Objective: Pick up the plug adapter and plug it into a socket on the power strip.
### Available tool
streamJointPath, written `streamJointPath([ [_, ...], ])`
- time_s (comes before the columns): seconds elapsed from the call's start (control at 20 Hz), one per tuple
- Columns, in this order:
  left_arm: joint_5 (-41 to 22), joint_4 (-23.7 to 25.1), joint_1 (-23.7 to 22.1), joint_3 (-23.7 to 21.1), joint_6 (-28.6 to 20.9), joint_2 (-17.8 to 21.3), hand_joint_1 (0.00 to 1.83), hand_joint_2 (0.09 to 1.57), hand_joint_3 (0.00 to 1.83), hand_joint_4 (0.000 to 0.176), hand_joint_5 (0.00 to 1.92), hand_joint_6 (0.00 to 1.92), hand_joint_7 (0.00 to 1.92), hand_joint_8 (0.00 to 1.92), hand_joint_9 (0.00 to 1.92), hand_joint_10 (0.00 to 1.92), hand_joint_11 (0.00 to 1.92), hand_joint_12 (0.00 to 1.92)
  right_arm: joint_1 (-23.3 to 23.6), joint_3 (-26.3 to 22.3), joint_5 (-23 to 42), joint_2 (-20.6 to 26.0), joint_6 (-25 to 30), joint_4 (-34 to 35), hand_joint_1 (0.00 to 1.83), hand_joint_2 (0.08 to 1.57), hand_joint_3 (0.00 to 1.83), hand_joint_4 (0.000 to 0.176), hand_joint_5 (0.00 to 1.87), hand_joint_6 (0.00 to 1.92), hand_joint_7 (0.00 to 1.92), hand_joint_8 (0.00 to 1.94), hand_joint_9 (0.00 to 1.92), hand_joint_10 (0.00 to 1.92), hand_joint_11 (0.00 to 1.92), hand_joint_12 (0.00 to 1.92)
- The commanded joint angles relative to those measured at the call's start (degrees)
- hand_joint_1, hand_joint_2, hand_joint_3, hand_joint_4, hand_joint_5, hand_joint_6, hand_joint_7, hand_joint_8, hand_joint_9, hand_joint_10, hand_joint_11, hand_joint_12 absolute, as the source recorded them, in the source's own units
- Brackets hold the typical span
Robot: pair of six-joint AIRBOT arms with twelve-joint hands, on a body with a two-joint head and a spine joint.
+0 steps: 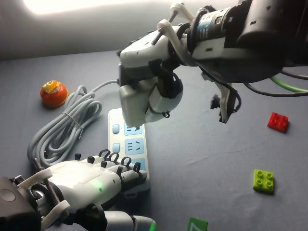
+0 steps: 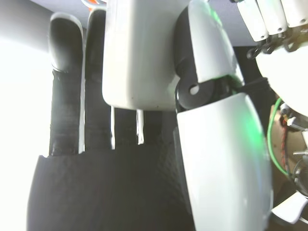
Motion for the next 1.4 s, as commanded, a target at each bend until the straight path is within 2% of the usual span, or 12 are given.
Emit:
streamJointPath([
  [0.0, 0.8, 0.1, 0.1, 0.3, -0.4, -0.5, 0.0, 1.28, 0.0, 0.0, 0.09, 0.0, 0.09, 0.0, 0.08, 0.0, 0.0, 0.21, 1.2, -0.3, 2.3, -0.2, 11.0, -11.5, 1.23, 1.14, 0.0, 0.0, 0.94, 0.89, 0.93, 1.27, 0.79, 1.15, 0.68, 1.55],
  [0.15, 0.8, 0.1, 0.1, 0.4, -0.4, -0.5, 0.0, 1.27, 0.0, 0.0, 0.1, 0.01, 0.09, 0.0, 0.08, 0.0, 0.0, 0.21, 0.1, -1.7, -2.0, -1.1, 28.1, -32.3, 1.23, 1.15, 0.0, 0.0, 0.9, 0.94, 0.95, 1.25, 0.81, 1.14, 0.7, 1.53],
  [0.25, 0.9, 0.1, 0.1, 0.4, -0.4, -0.5, 0.0, 1.27, 0.0, 0.0, 0.13, 0.0, 0.13, 0.0, 0.11, 0.0, 0.0, 0.26, -0.6, -2.4, -6.1, -2.3, 33.2, -38.8, 1.22, 1.16, 0.0, 0.0, 0.9, 0.95, 0.9, 1.32, 0.78, 1.18, 0.69, 1.55],
  [0.35, 0.9, 0.1, 0.1, 0.5, -0.4, -0.5, 0.0, 1.27, 0.0, 0.0, 0.12, 0.0, 0.12, 0.0, 0.1, 0.0, 0.0, 0.24, -1.0, -2.4, -11.0, -4.2, 33.8, -39.8, 1.23, 1.16, 0.0, 0.0, 0.91, 0.93, 0.9, 1.32, 0.77, 1.19, 0.69, 1.54],
  [0.6, 1.0, 0.1, 0.2, 0.6, -0.4, -0.6, 0.0, 1.26, 0.0, 0.0, 0.11, 0.0, 0.12, 0.0, 0.11, 0.0, 0.0, 0.23, -1.9, -1.5, -15.7, -8.1, 38.4, -40.1, 1.23, 1.15, 0.0, 0.0, 0.94, 0.89, 0.91, 1.3, 0.77, 1.18, 0.69, 1.54],
  [0.7, 1.0, 0.1, 0.2, 0.6, -0.4, -0.6, 0.0, 1.27, 0.0, 0.0, 0.11, 0.0, 0.11, 0.0, 0.1, 0.0, 0.0, 0.22, -2.3, -0.5, -16.0, -9.4, 39.3, -40.1, 1.24, 1.15, 0.0, 0.0, 0.95, 0.87, 0.92, 1.29, 0.78, 1.18, 0.7, 1.52],
  [0.85, 1.1, 0.1, 0.2, 0.7, -0.2, -0.8, 0.0, 1.26, 0.0, 0.0, 0.11, 0.01, 0.11, 0.0, 0.1, 0.0, 0.0, 0.22, -2.6, 1.1, -15.7, -10.7, 39.9, -40.1, 1.23, 1.15, 0.0, 0.0, 0.92, 0.93, 0.92, 1.28, 0.78, 1.17, 0.66, 1.54],
  [1.05, 1.3, 0.1, 0.2, 0.9, -0.1, -0.9, 0.0, 1.27, 0.0, 0.0, 0.1, 0.0, 0.1, 0.0, 0.08, 0.0, 0.0, 0.17, -3.4, 1.9, -15.2, -11.4, 40.5, -41.1, 1.23, 1.16, 0.0, 0.0, 0.91, 0.93, 0.9, 1.32, 0.78, 1.17, 0.68, 1.55],
  [1.15, 1.3, 0.1, 0.2, 0.9, -0.1, -0.9, 0.0, 1.26, 0.0, 0.0, 0.13, 0.0, 0.12, 0.0, 0.1, 0.0, 0.0, 0.23, -4.0, 2.1, -14.8, -11.4, 41.1, -42.3, 1.22, 1.16, 0.0, 0.0, 0.88, 0.99, 0.91, 1.3, 0.78, 1.17, 0.7, 1.54],
  [1.35, 1.3, 0.1, 0.2, 0.9, -0.1, -0.9, 0.0, 1.26, 0.0, 0.0, 0.13, 0.0, 0.13, 0.0, 0.12, 0.01, 0.0, 0.24, -4.7, 2.6, -13.9, -11.4, 41.7, -42.4, 1.22, 1.16, 0.0, 0.0, 0.92, 0.94, 0.9, 1.31, 0.77, 1.18, 0.69, 1.55],
])
